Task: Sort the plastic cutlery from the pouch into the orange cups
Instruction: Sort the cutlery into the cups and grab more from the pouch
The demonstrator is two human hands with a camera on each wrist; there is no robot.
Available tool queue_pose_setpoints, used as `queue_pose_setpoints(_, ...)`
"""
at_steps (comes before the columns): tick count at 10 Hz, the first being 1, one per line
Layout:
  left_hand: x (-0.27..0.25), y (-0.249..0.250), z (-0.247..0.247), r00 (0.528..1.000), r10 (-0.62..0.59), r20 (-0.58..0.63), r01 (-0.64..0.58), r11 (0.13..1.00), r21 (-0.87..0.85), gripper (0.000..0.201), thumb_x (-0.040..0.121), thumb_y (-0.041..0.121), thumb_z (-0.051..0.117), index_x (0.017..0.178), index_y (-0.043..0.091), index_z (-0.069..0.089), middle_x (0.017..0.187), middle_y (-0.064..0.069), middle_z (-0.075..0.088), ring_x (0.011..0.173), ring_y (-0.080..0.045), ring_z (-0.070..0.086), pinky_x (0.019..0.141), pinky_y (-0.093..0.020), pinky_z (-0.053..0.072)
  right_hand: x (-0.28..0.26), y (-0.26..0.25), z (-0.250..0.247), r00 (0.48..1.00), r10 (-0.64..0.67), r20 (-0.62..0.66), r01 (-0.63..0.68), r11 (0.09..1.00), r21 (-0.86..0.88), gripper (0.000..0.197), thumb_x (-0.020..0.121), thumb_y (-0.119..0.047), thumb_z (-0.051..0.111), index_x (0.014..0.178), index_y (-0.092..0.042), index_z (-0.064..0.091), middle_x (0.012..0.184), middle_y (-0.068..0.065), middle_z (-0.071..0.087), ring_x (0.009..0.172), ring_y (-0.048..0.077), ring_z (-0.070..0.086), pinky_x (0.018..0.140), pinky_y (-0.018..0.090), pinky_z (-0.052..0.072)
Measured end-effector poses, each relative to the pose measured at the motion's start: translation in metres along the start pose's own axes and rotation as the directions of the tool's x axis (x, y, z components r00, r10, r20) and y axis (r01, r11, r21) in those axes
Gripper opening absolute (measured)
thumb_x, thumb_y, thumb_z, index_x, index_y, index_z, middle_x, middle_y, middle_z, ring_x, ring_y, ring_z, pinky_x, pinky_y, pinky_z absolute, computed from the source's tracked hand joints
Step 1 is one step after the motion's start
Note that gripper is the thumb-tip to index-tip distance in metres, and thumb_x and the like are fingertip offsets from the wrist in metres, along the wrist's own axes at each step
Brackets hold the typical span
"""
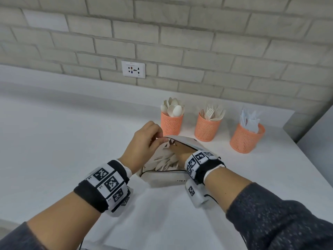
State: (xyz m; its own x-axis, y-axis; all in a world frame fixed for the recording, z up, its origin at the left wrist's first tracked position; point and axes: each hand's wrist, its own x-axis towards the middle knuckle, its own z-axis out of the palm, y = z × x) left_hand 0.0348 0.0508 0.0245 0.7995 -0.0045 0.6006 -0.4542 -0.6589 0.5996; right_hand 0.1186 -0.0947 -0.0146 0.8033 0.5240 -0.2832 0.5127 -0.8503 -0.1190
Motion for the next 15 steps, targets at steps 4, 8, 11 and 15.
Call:
queue_pose_setpoints(4,0.002,-0.006,0.009,0.995,0.025,0.101,-0.031,0.998,0.052,0.012,0.082,0.008,0.067,0.092,0.006,0.061,0.08,0.011,0.044,0.067,-0.004,0.046,0.064,-0.012,0.038,-0.019,-0.014,0.007,0.985,-0.145,0.098,0.14,0.989,0.055,0.051,0.086,-0.042,0.053,0.128,-0.015,0.043,0.123,0.011,0.055,0.114,0.029,0.054,0.091,0.038,0.045)
queue_pose_setpoints(8,0.016,-0.004,-0.021,0.874,-0.204,0.441,-0.035,0.88,0.474,0.041,0.087,0.03,0.062,0.124,0.025,0.046,0.108,0.006,0.05,0.076,-0.007,0.052,0.069,-0.028,0.043,-0.061,0.008,-0.006,0.998,-0.064,-0.019,0.067,0.965,0.252,0.04,0.087,-0.019,0.051,0.127,-0.02,0.047,0.12,0.007,0.061,0.11,0.028,0.056,0.084,0.027,0.042)
queue_pose_setpoints(11,0.008,-0.009,-0.007,0.861,-0.264,0.435,0.15,0.949,0.278,0.025,0.096,0.023,0.05,0.074,0.012,0.056,0.064,0.006,0.052,0.061,-0.011,0.047,0.057,-0.013,0.034,-0.048,0.002,0.01,0.984,-0.162,-0.077,0.176,0.953,0.247,0.059,0.075,-0.019,0.069,0.128,-0.021,0.043,0.123,0.006,0.058,0.112,0.024,0.055,0.092,0.031,0.046)
queue_pose_setpoints(15,0.005,-0.02,-0.026,0.949,0.026,0.315,-0.118,0.953,0.277,0.027,0.089,0.006,0.055,0.083,0.024,0.037,0.102,0.0,0.047,0.066,-0.028,0.055,0.064,-0.035,0.048,-0.069,0.028,-0.003,0.956,-0.165,-0.242,0.248,0.897,0.366,0.04,0.081,-0.018,0.062,0.12,-0.022,0.053,0.116,-0.002,0.063,0.105,0.018,0.058,0.091,0.033,0.047)
